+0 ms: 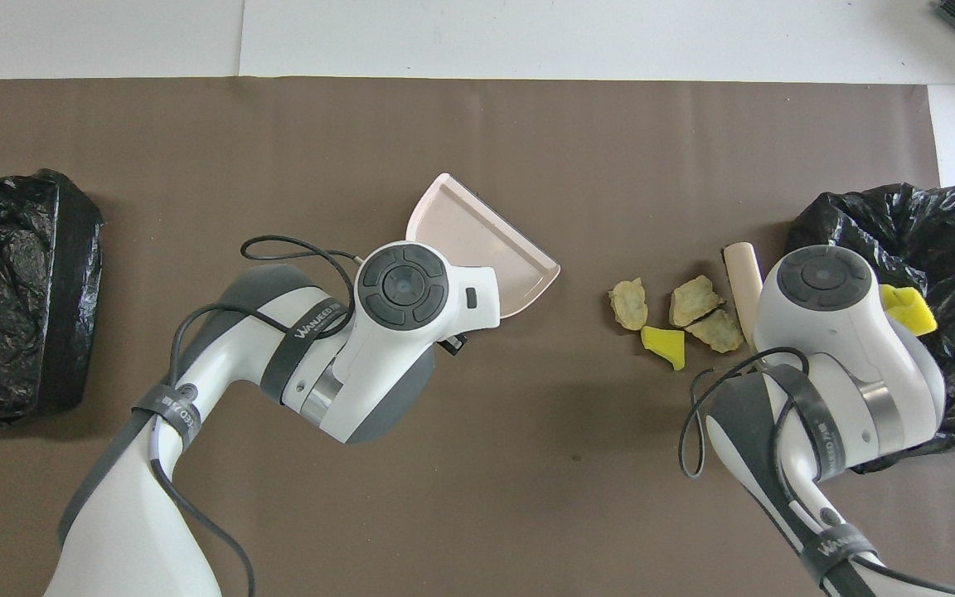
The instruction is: Sweep and dump trash in bin
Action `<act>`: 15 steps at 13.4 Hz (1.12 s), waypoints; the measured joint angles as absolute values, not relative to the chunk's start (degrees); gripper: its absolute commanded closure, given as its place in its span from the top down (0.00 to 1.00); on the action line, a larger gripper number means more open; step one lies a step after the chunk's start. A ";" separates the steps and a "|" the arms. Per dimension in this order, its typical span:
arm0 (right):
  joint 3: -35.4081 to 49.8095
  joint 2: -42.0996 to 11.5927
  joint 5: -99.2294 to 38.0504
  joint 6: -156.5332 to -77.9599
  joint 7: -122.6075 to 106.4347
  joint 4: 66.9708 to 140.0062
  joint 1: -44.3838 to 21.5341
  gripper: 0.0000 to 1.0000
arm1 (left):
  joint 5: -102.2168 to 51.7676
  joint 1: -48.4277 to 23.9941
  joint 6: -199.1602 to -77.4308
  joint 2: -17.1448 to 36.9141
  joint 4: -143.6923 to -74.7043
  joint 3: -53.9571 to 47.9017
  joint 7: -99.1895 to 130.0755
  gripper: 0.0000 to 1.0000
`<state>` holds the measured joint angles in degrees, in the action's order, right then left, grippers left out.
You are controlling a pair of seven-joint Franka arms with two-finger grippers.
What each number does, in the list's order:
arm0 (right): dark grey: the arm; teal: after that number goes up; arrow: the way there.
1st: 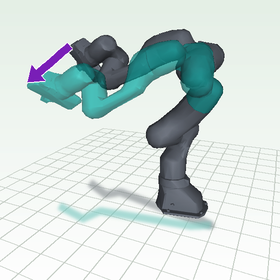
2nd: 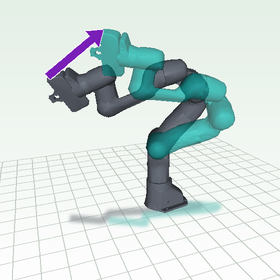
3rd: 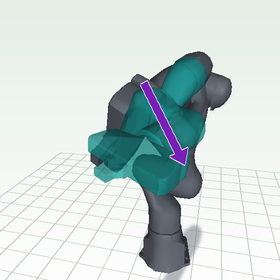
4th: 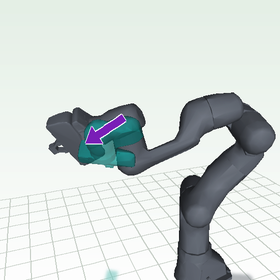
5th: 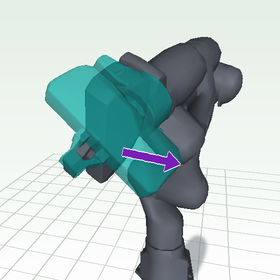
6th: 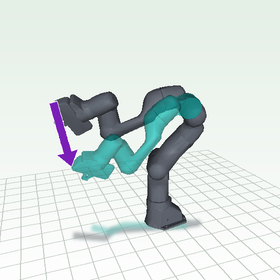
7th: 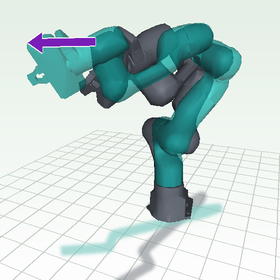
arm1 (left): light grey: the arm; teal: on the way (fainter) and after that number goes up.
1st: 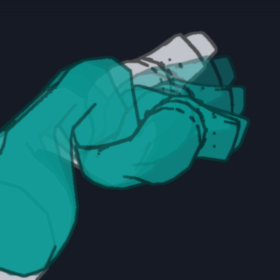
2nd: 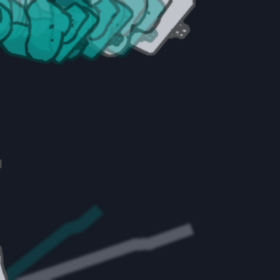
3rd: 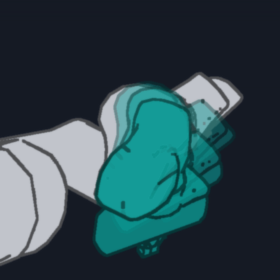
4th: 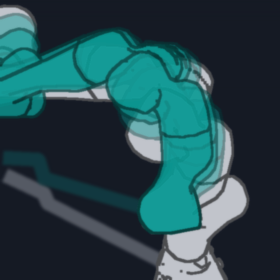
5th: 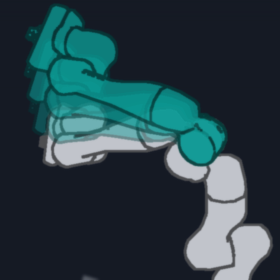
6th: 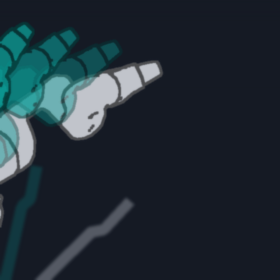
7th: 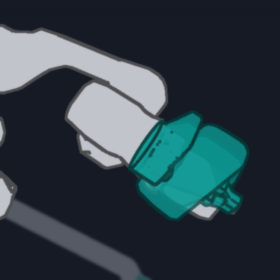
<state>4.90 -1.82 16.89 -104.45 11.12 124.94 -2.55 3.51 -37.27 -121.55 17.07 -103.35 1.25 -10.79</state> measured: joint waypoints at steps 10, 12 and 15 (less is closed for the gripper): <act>5.79 -6.30 1.17 -104.71 10.97 125.83 -7.72 0.00 | 3.52 -36.37 -123.42 15.96 -106.96 1.10 -42.22 0.00; 5.82 -6.15 -4.20 -104.43 11.29 125.82 -9.43 0.00 | 3.52 -36.33 -124.71 14.95 -109.28 1.10 -42.48 0.00; 5.52 -6.02 -5.91 -100.89 12.50 123.95 -9.01 0.00 | 3.52 -36.33 -125.04 13.55 -111.59 1.09 -42.80 0.00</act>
<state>5.52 -6.02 -5.91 -100.89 12.50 123.95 -9.01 3.52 -36.33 -125.04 13.55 -111.59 1.09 -42.80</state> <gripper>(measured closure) 0.740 0.683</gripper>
